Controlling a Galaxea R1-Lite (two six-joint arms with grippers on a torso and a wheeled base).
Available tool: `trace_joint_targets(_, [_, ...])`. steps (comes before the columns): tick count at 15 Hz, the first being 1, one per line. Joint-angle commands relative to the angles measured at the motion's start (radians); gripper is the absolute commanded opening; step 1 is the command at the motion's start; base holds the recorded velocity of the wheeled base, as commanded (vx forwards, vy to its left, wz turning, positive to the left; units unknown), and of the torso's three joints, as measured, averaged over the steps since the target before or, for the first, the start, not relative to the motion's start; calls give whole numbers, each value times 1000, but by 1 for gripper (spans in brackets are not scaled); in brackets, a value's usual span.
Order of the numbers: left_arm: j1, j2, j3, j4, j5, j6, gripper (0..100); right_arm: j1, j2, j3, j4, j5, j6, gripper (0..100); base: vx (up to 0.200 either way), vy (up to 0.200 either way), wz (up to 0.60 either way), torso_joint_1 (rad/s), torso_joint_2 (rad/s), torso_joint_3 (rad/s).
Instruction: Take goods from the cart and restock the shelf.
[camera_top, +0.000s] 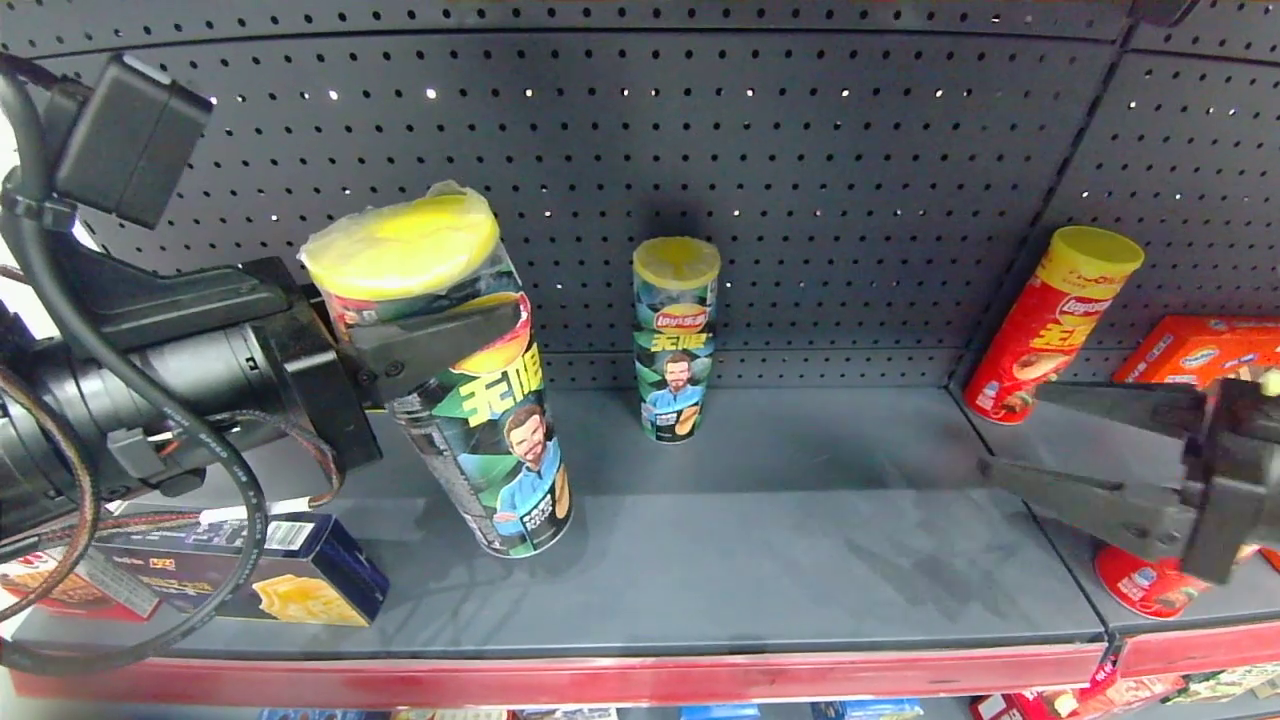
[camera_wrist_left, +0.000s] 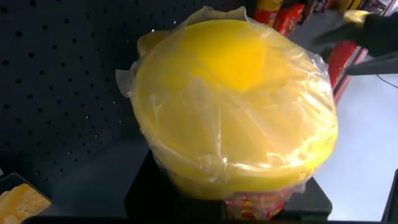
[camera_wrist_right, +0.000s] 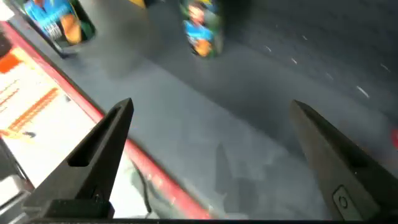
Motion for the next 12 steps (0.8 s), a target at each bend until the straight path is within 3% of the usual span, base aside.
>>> trace_joint_targets(1, [1,-8,8,-1,0,0,0,72,259,-98,-109,14,-5,100,0,0,0,0,0,0])
trace_joint_targets(6, [55,-79,48,2,-3,0,0,152,389,-179,-144,14,-16,100,0,0,0,0,0,0])
trace_joint_targets(9, [55,-94,77,2,-3,0,0,137,477,-223,-239,68,-16,100,0,0,0,0,0,0])
trace_joint_targets(12, [60,-95,62,0,0,-2,0,104,551,-265,-248,108,-27,100,0,0,0,0,0,0])
